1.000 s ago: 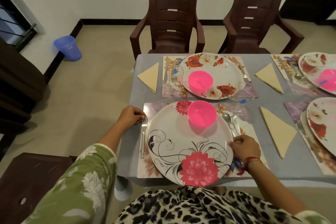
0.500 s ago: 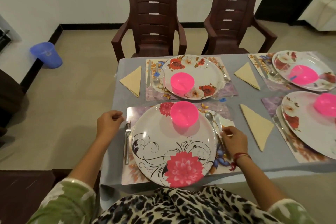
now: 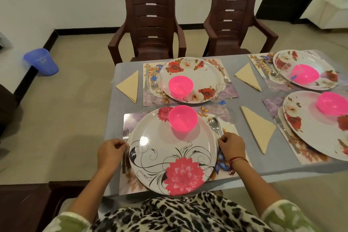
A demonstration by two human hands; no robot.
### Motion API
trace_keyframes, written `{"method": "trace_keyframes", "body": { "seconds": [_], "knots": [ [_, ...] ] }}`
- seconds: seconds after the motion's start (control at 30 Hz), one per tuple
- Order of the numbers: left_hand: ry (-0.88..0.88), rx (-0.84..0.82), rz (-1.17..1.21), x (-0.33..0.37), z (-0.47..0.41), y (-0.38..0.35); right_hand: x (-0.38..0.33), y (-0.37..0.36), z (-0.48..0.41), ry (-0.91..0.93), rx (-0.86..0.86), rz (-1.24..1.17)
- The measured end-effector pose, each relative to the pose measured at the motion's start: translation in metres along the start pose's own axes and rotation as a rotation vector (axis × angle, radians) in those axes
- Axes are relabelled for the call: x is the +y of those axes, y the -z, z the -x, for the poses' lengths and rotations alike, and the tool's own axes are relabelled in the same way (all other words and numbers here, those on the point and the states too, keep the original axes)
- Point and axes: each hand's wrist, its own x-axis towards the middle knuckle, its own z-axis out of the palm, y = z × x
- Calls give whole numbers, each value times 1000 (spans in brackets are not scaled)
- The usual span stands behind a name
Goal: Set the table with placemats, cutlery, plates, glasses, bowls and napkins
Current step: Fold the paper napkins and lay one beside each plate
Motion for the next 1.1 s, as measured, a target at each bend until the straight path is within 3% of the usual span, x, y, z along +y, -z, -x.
{"method": "trace_keyframes", "body": {
  "seconds": [0.13, 0.27, 0.43, 0.93, 1.1],
  "knots": [
    [6, -25, -49, -1, 4, -2, 1, 2, 4, 17, 19, -42],
    [34, -37, -38, 4, 4, -1, 6, 13, 0, 18, 144, -127],
    [99, -55, -11, 4, 8, -8, 4, 10, -17, 18, 8, -30],
    [145, -68, 5, 9, 4, -11, 12, 5, -25, 2, 39, 40],
    [148, -60, -10, 9, 2, -10, -2, 18, 8, 71, 159, -127]
  ]
}}
